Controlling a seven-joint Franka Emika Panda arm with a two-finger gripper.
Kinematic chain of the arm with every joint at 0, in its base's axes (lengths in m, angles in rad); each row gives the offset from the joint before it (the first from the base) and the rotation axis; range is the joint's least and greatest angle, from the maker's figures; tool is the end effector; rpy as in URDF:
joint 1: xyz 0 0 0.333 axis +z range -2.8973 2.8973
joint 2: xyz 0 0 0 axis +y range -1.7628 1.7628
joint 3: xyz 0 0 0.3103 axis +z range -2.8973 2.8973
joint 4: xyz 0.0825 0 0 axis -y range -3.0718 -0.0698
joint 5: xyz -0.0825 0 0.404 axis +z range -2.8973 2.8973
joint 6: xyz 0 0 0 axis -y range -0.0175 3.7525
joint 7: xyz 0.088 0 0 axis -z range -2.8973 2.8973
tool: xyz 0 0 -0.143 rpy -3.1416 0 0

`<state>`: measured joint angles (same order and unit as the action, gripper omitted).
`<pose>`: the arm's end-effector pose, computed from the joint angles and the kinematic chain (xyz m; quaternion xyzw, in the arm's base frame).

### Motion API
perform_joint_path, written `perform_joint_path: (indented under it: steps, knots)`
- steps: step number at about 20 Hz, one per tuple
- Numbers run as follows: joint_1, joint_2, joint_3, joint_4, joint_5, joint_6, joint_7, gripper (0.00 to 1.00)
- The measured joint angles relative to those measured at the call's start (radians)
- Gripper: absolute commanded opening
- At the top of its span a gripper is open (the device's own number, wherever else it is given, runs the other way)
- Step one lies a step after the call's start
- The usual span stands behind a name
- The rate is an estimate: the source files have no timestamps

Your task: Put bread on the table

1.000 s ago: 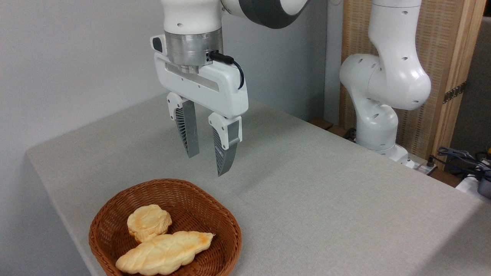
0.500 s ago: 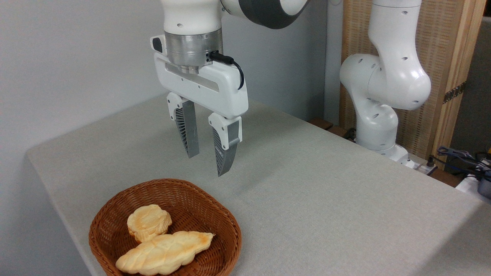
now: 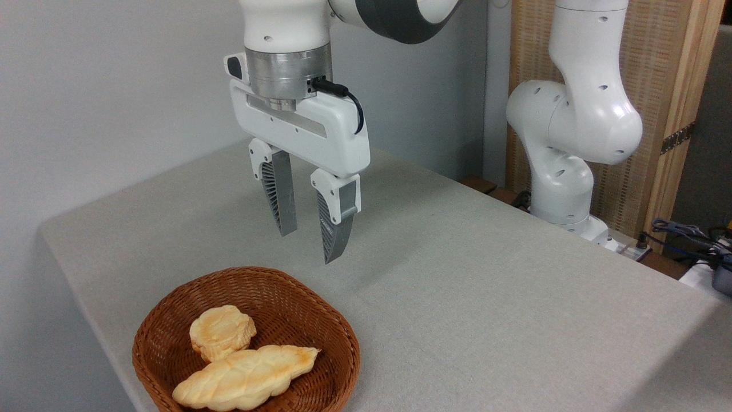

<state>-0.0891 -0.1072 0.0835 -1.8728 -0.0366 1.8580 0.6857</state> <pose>0.5620 -0.0059 0.5187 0.9411 -0.3343 0.0507 0.0056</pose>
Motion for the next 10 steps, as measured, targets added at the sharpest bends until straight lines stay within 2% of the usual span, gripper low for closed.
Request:
perform_joint_path:
  steps: [10]
  knots:
    - [0.0,0.001,0.0,-0.006,0.0,-0.005,0.0,1.0]
